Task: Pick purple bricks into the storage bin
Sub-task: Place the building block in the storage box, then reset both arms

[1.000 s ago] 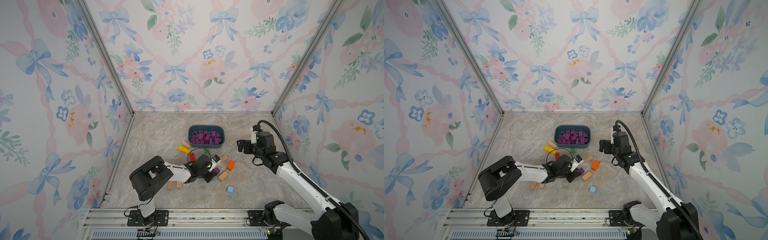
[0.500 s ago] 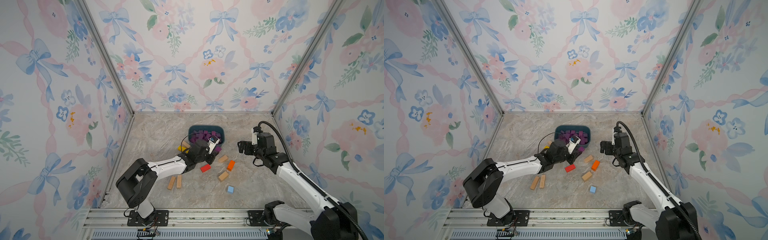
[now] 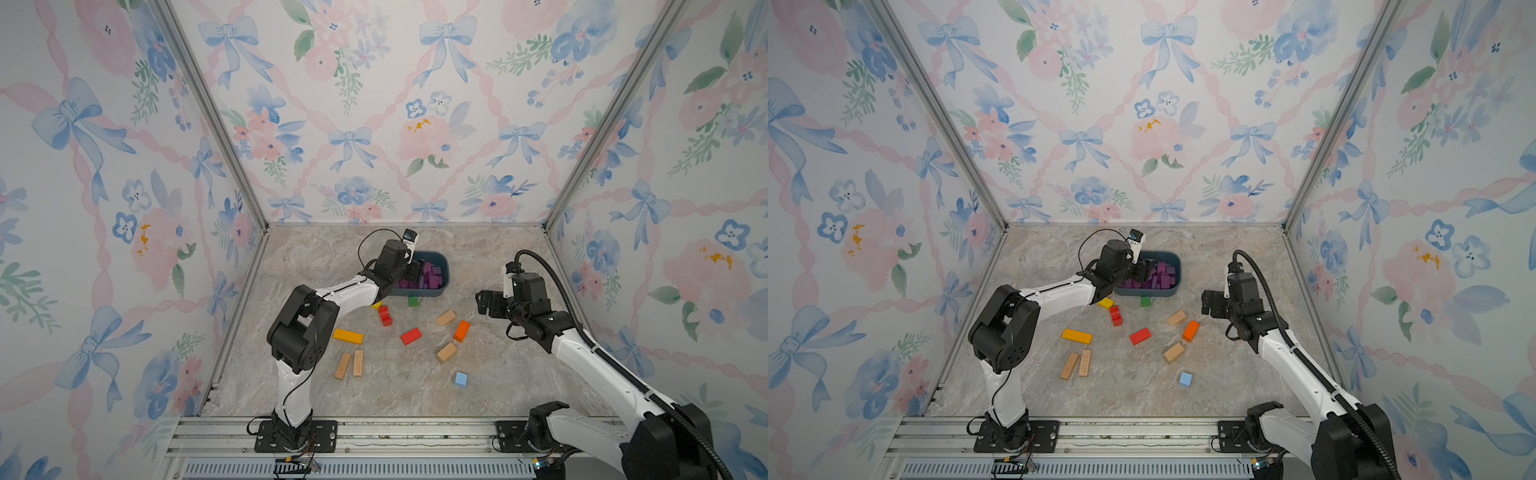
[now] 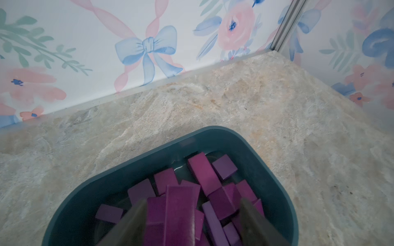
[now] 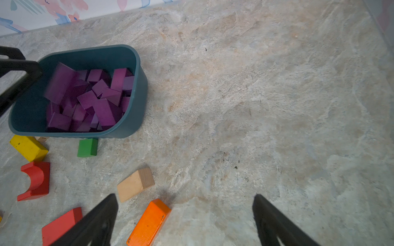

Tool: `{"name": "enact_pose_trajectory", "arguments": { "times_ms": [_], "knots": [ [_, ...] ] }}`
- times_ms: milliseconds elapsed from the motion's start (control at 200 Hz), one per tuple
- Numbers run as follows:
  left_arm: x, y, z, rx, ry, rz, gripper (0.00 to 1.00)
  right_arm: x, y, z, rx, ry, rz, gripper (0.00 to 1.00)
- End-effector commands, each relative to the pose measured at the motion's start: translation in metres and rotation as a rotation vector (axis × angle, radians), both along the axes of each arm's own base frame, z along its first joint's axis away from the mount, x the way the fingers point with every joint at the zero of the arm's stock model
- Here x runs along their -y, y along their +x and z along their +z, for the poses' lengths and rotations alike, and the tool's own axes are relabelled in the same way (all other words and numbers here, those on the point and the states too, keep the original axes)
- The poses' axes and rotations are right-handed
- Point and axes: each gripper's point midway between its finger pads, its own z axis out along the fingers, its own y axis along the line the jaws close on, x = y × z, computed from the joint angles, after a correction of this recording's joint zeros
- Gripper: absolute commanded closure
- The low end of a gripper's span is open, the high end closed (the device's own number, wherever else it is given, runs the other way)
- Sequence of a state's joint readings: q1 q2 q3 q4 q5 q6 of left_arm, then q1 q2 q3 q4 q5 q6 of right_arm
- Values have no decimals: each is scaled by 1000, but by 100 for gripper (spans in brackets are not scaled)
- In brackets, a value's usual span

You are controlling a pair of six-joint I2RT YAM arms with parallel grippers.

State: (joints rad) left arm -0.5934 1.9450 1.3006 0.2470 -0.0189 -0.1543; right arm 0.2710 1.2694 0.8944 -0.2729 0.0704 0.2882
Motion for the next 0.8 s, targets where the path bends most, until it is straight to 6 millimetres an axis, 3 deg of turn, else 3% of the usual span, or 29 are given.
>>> {"name": "enact_pose_trajectory", "arguments": {
  "times_ms": [0, 230, 405, 570, 610, 710, 795],
  "knots": [
    [-6, 5, 15, 23, 8, 28, 2, 9, 1, -1, -6, -18, -22, 3],
    [-49, -5, 42, 132, 59, 151, 2, 28, 3, 5, 21, -31, -78, 3],
    [-117, -29, 57, 221, 69, 316, 2, 64, 2, -2, 49, -96, -200, 3],
    [-196, -51, 49, 295, 78, 520, 2, 99, 2, -20, 107, -239, -331, 3],
    [-213, -60, 35, 296, 98, 552, 2, 107, 1, -26, 122, -275, -362, 3],
    [-240, -69, 19, 303, 126, 607, 2, 120, -4, -31, 137, -343, -411, 3],
    [-250, -71, 15, 306, 124, 616, 2, 117, -3, -35, 172, -335, -388, 3]
  ]
}}
